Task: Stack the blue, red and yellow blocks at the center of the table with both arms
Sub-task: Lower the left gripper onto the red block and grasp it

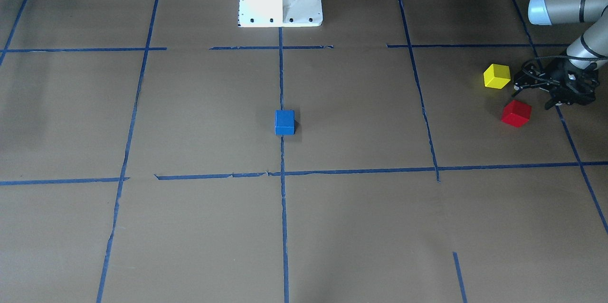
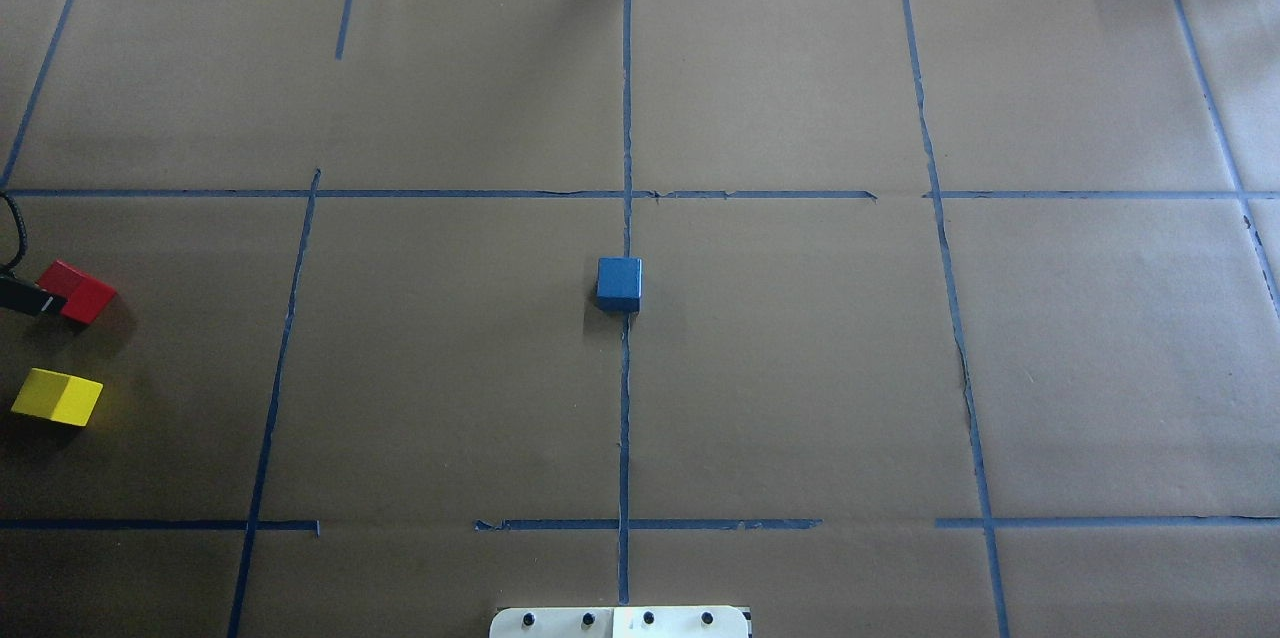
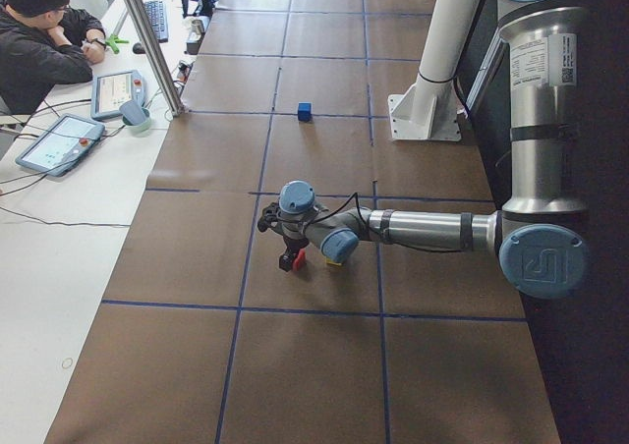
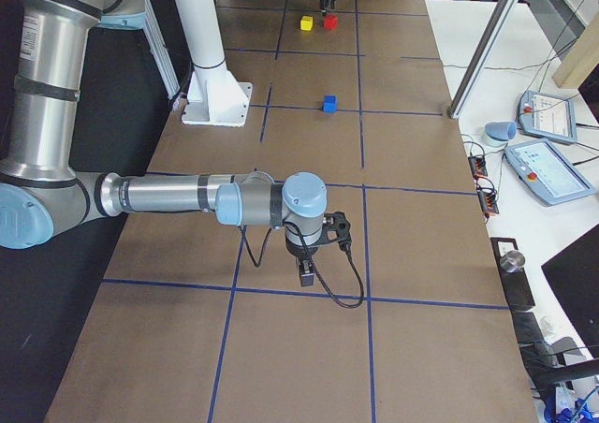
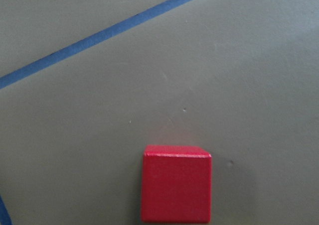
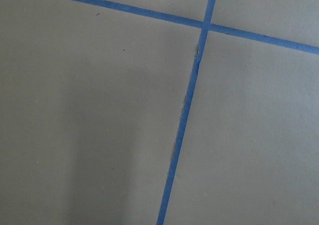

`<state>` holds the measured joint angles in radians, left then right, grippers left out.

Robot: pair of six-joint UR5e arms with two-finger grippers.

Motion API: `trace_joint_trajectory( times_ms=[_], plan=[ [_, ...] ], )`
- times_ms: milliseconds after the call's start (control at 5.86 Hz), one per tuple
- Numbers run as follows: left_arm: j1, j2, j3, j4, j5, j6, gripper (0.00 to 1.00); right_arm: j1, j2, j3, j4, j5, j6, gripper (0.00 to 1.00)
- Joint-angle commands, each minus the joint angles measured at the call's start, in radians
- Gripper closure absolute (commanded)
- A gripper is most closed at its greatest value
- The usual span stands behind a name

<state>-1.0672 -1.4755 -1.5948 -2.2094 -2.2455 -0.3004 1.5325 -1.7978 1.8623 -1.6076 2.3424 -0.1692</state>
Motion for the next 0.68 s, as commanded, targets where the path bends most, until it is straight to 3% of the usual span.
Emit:
trace_joint_trajectory(
  times_ms=[0, 341, 512],
  plan=[
    [0.033, -0.026, 0.030, -0.001, 0.016, -0.040, 0.00, 0.000, -0.002, -0.005, 0.000, 0.000, -0.003, 0.00],
    [0.068, -0.038, 0.064, -0.004, 0.021, -0.039, 0.00, 0.000, -0.002, -0.009, 0.000, 0.000, -0.006, 0.00],
    [0.076, -0.054, 0.084, -0.004, 0.021, -0.039, 0.07, 0.001, -0.002, -0.009, 0.000, 0.000, -0.006, 0.00]
  ],
)
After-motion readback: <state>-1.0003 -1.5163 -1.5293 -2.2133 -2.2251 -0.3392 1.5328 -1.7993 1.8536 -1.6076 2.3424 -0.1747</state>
